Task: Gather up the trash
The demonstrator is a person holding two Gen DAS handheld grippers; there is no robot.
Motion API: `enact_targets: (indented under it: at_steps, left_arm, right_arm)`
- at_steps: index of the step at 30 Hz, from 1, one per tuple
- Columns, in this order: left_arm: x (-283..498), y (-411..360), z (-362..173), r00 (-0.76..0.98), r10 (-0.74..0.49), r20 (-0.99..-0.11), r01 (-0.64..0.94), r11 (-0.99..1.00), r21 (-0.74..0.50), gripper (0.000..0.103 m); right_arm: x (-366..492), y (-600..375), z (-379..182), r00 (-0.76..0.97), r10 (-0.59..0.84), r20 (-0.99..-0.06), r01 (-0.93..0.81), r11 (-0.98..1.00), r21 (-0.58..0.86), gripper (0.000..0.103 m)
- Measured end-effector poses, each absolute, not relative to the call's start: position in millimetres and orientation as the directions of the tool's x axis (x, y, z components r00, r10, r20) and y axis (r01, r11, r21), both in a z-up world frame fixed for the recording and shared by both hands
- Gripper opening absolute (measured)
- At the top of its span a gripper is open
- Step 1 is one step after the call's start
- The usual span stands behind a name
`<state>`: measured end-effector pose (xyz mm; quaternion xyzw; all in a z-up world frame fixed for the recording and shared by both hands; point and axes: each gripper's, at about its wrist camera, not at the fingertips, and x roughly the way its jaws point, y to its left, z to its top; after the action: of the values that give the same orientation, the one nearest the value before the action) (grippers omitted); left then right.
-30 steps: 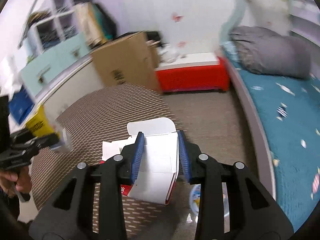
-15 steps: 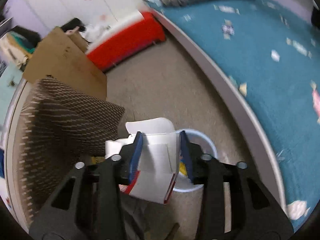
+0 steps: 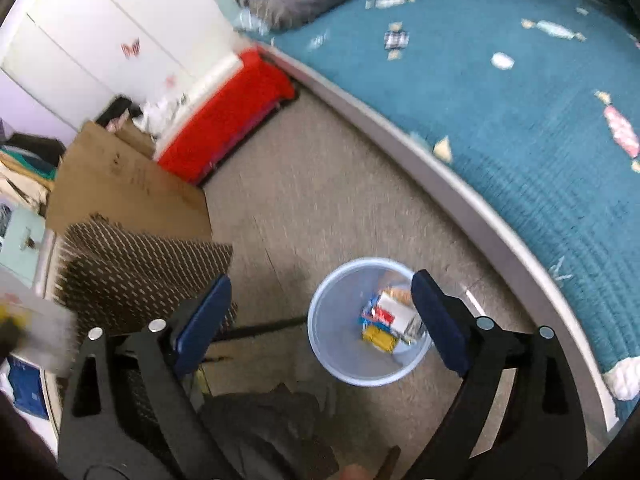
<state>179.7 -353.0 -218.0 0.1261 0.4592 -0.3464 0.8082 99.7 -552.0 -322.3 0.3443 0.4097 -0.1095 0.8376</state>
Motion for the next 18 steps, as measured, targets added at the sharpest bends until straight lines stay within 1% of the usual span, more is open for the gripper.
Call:
enact_targets:
  at_steps: [2,4,6,7,10,14,18]
  left_arm:
    - [183.9,-366.1,-226.7,0.317,-0.439,-0.840,0.684,0.720,-0.118,0.056]
    - [189.5,-374.7,-235.1,0.283,-0.432,-0.856,0.693,0.709,-0.129,0.064]
    - [192.6,-379.3,-239.6,0.287,-0.420,-0.861,0.693,0.712,-0.116,0.093]
    - [192.6,-380.0,-240.3,0.299,-0.421,-0.856,0.691,0.715,-0.110,0.095]
    - [194.6,-375.6,-235.5,0.318,-0.422,-0.849,0.674,0.731,-0.111,0.095]
    - [190.3,-358.8,-221.7,0.355,-0.441,-0.824,0.651,0.749,-0.120,0.095]
    - [179.1,-335.4,-204.3,0.407,-0.450,-0.795,0.618,0.776,-0.123,0.098]
  right_arm:
    - [90.6,-560.6,-309.6,0.664,0.083,-0.743,0.460,0.738,0.494,0.092]
    - [81.9,-566.0,-293.8,0.692,0.063,-0.719,0.456,0.734,0.503,0.093]
    - [76.1,-568.8,-283.0,0.710,0.051,-0.702,0.452,0.732,0.510,0.094]
    - [74.1,-568.1,-277.5,0.719,0.045,-0.694,0.448,0.733,0.512,0.095]
    - [68.8,-563.4,-264.1,0.733,0.031,-0.679,0.435,0.746,0.504,0.097]
    - [66.2,-554.5,-255.3,0.737,0.026,-0.676,0.434,0.749,0.502,0.097]
    - [60.0,-539.2,-241.2,0.734,0.005,-0.679,0.440,0.759,0.481,0.097]
